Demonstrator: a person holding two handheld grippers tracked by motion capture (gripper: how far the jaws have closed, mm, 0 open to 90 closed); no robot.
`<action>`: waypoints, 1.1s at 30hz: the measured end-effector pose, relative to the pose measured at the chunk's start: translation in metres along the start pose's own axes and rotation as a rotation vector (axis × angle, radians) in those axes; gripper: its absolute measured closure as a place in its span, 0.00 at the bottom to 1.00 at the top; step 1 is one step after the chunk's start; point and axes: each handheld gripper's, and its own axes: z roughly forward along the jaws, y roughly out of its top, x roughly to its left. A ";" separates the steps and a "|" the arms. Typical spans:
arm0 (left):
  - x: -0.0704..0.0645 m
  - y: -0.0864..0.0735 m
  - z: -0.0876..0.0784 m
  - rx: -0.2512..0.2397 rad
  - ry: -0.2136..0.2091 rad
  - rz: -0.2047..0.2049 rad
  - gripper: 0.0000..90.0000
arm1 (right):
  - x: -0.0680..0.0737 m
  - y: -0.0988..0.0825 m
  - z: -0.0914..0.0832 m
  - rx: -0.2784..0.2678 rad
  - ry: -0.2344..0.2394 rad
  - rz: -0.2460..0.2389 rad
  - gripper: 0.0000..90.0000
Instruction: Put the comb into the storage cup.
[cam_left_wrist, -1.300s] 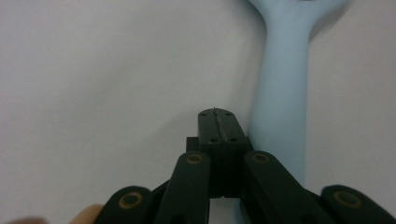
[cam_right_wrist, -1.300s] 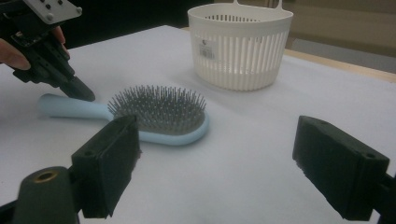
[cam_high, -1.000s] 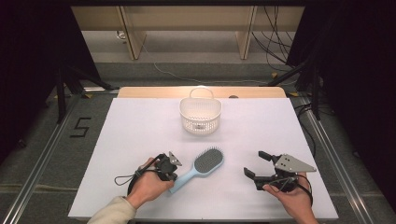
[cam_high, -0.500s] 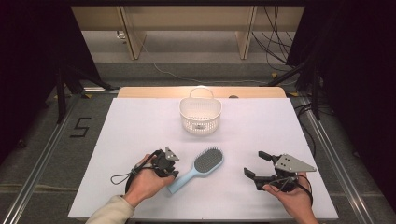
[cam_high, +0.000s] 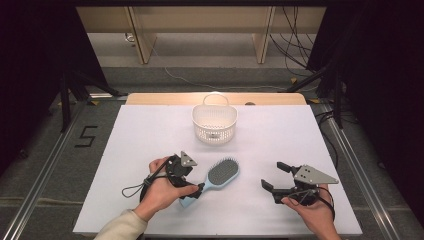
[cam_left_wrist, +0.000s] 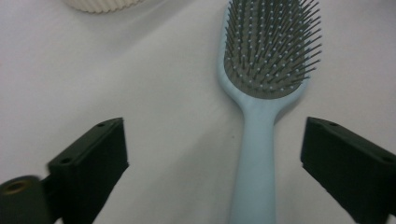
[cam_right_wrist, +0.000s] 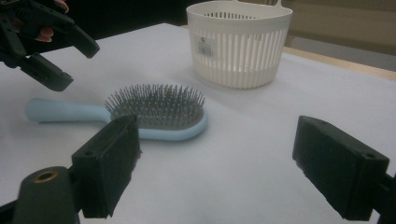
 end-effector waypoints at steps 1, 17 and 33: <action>-0.002 0.002 0.000 0.004 0.002 0.004 0.01 | 0.000 0.000 0.000 -0.003 0.002 0.002 0.18; -0.009 0.027 0.028 0.210 -0.057 0.100 0.01 | -0.001 -0.001 -0.001 -0.006 -0.001 0.004 0.18; -0.011 0.037 0.050 0.396 -0.084 0.156 0.09 | -0.002 -0.001 -0.001 -0.006 -0.004 0.004 0.18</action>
